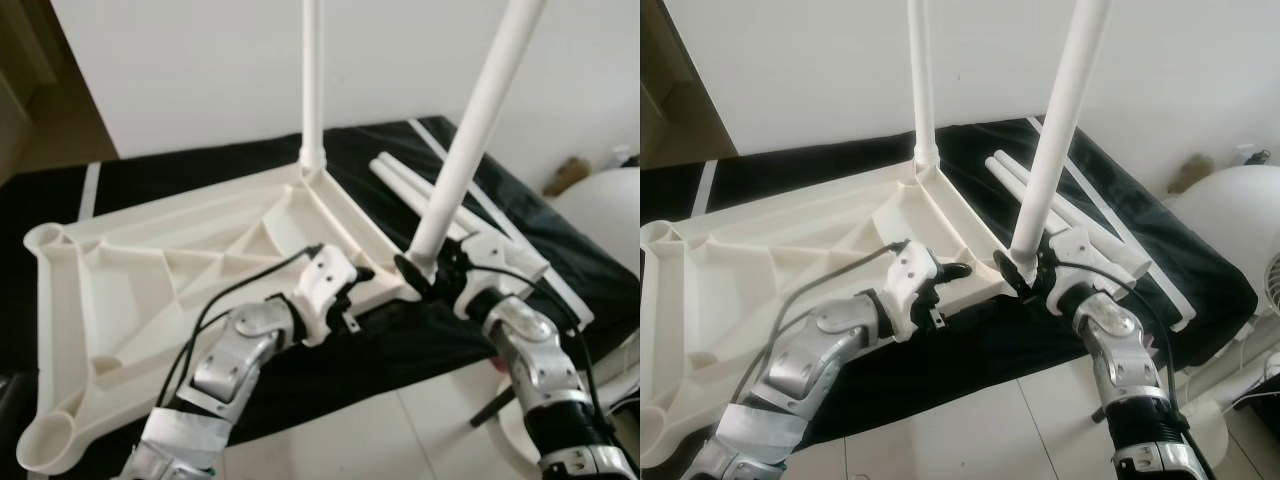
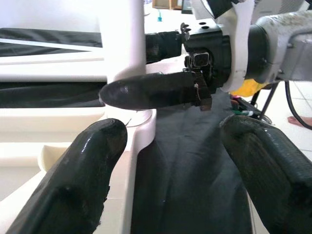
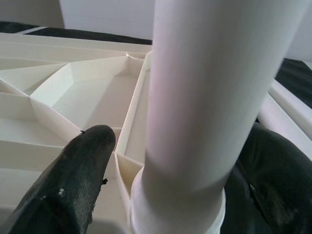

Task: Building children table

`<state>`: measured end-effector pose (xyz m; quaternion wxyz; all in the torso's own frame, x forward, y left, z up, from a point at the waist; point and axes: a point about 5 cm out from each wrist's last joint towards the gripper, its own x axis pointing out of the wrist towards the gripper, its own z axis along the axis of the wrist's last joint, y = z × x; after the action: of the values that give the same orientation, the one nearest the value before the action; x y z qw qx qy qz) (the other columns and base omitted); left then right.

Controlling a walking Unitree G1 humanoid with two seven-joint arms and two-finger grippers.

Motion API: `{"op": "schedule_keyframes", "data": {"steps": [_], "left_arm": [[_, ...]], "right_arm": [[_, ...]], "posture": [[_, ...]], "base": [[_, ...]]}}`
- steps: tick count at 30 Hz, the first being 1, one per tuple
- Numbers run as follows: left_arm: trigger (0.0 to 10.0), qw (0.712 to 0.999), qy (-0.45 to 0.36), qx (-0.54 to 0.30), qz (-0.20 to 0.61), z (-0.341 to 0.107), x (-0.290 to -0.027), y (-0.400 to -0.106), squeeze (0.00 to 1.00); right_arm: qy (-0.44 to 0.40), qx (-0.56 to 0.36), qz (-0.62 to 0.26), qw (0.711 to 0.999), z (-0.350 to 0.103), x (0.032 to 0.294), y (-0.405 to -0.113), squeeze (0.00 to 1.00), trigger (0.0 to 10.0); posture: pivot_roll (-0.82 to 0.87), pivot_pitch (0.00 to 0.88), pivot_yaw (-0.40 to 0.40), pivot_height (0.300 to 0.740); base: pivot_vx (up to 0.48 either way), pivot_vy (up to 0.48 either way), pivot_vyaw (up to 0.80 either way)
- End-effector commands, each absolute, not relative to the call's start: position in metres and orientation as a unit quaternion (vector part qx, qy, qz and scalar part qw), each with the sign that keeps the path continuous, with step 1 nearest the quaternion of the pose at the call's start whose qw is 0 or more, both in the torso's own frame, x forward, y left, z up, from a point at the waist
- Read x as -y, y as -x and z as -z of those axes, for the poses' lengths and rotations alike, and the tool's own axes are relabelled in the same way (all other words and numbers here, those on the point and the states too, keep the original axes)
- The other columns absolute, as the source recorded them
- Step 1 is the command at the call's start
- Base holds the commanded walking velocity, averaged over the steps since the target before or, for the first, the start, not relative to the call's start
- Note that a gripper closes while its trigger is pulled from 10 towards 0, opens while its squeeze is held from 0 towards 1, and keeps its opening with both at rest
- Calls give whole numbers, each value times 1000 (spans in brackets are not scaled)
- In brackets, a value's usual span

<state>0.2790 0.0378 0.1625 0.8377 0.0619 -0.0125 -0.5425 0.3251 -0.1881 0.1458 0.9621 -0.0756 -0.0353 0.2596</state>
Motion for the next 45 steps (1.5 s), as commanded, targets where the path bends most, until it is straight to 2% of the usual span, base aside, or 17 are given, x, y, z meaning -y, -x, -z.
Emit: {"op": "schedule_keyframes", "data": {"steps": [1, 12, 13, 14, 15, 17, 18, 27, 28, 35, 42, 45], "left_arm": [[10000, 840, -64, 8, 538, -161, -39, -281, 0], [10000, 836, -64, 11, 544, -164, -34, -279, 0], [10000, 836, -64, 12, 545, -164, -33, -279, 0], [10000, 836, -63, 12, 545, -164, -33, -279, 0], [10000, 836, -64, 12, 545, -164, -33, -279, 0], [10000, 836, -64, 12, 545, -164, -33, -279, 0], [10000, 836, -63, 13, 545, -164, -33, -279, 0], [10000, 837, -60, 14, 543, -165, -32, -279, 0], [10000, 838, -60, 14, 543, -165, -32, -280, 0], [10000, 838, -61, 15, 542, -166, -33, -280, 0], [10000, 839, -59, 13, 541, -165, -34, -280, 0], [10000, 842, -59, 13, 536, -165, -35, -282, 0]], "right_arm": [[83, 28, -269, 959, -143, 188, -326, 0, 10000], [113, 3, -324, 939, -139, 182, -347, 0, 10000], [115, 3, -326, 938, -139, 181, -349, 0, 6706], [117, 3, -327, 938, -139, 181, -349, 0, 6706], [119, 3, -326, 938, -139, 181, -350, 0, 1961], [119, 3, -326, 938, -139, 181, -350, 0, 1961], [118, 2, -322, 939, -137, 181, -350, 0, 0], [86, -5, -314, 945, -124, 181, -347, 0, 0], [74, -7, -303, 950, -122, 179, -347, 0, 10000], [66, -10, -273, 960, -120, 174, -347, 0, 10000], [14, -3, -191, 982, -122, 169, -348, 0, 10000], [-20, -1, -127, 992, -121, 168, -346, 0, 10000]], "posture": [[-57, 15, 13, 740], [-50, 11, 24, 740], [-47, 11, 24, 740], [-47, 11, 24, 740], [-46, 11, 23, 740], [-46, 11, 23, 740], [-45, 11, 21, 740], [-50, 10, 19, 740], [-53, 12, 20, 740], [-53, 15, 16, 740], [-58, 21, 14, 740], [-60, 26, 7, 740]], "base": [[0, 0, 0], [0, 0, 0], [0, 0, 0], [0, 0, 0], [0, 0, 0], [0, 0, 0], [0, 0, 0], [0, 0, 0], [0, 0, 0], [0, 0, 0], [0, 0, 0], [0, 0, 0]]}}
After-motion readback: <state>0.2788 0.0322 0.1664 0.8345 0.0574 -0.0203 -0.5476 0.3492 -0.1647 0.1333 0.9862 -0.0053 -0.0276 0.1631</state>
